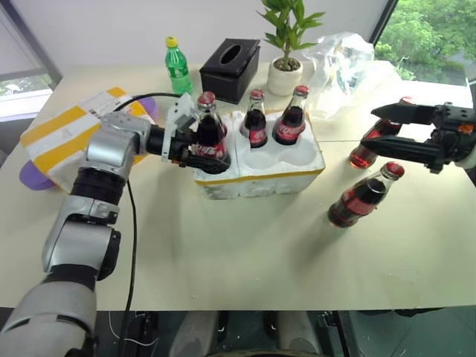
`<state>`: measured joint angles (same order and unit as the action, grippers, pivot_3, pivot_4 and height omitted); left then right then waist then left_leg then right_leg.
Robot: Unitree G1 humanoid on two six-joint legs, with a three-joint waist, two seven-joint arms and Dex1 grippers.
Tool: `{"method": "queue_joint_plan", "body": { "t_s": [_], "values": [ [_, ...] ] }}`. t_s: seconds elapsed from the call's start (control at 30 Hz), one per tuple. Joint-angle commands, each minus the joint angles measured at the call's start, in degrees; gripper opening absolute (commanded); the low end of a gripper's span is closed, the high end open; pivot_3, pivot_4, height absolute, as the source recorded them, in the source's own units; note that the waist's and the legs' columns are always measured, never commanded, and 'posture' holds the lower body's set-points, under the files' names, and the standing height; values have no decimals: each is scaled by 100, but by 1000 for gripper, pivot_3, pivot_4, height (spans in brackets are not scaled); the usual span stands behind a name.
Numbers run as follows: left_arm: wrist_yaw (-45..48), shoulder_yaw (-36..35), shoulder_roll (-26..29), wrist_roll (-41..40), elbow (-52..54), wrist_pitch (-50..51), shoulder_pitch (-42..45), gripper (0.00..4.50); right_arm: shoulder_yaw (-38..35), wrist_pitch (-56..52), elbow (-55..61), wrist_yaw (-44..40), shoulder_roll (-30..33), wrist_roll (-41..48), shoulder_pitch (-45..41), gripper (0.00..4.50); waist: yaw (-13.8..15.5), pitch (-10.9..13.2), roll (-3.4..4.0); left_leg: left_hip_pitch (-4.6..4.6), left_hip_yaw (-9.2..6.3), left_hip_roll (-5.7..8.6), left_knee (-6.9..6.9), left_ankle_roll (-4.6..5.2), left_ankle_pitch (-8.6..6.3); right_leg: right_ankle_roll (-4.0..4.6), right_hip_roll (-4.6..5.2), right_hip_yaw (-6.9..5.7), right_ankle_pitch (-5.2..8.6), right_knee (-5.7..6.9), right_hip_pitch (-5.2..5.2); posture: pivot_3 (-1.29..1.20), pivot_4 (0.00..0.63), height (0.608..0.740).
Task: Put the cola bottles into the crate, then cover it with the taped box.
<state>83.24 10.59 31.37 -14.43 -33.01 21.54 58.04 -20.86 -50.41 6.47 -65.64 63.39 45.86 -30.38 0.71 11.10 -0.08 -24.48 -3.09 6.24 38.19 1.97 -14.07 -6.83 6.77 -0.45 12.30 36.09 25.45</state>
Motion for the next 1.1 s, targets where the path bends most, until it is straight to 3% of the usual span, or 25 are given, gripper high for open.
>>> {"method": "queue_joint_plan", "body": {
  "t_s": [0.03, 0.3, 0.5, 0.67, 0.83, 1.1],
  "values": [
    [-21, -138, 41, 0, 22, -29, 25, 4482, -208, 132, 93, 35, 3, 51, 8, 4500, 0, -1, 2, 1, 0, 0, 0, 0, 0, 0, 0, 0, 0, 0, -1, 0, 150, 732],
    [-46, -541, 333, -329, 559, 436, -50, 4482, -262, 248, -110, 213, -21, -35, 69, 4500, -5, -1, 1, 1, 0, 1, 2, 3, -1, -1, 0, -1, -1, 1, -1, 0, 150, 732],
    [334, -1312, 1469, -1284, 1711, 1887, 0, 4482, -1075, 129, -552, 171, 413, -85, 327, 4500, -14, 0, 2, 0, 0, 0, 0, -2, 1, -1, -1, 0, -1, 1, 1, 0, 150, 732],
    [773, -1622, 2448, -2086, 2704, 2878, -374, 4482, -1993, 115, -434, -7, 553, -331, 1424, 4500, 6, -5, 4, 9, -1, -1, -2, 2, -2, -1, -2, 0, 0, 0, -8, 0, 150, 732],
    [925, -1491, 3065, -2477, 3532, 2874, -1039, 4482, -2987, -192, -11, 13, 269, -392, 2676, 4500, 3, -5, 5, 15, -1, 2, 3, 19, -11, -1, -1, 4, 0, -1, -20, 0, 150, 732],
    [925, -1097, 2958, -2499, 3694, 2538, -1117, 4482, -3269, 20, 1762, 462, -1209, -350, 4470, 4500, 3, -9, 0, 31, -6, -8, -4, 14, -9, 0, -3, 4, 1, -2, -34, 0, 150, 732]
  ]
}}
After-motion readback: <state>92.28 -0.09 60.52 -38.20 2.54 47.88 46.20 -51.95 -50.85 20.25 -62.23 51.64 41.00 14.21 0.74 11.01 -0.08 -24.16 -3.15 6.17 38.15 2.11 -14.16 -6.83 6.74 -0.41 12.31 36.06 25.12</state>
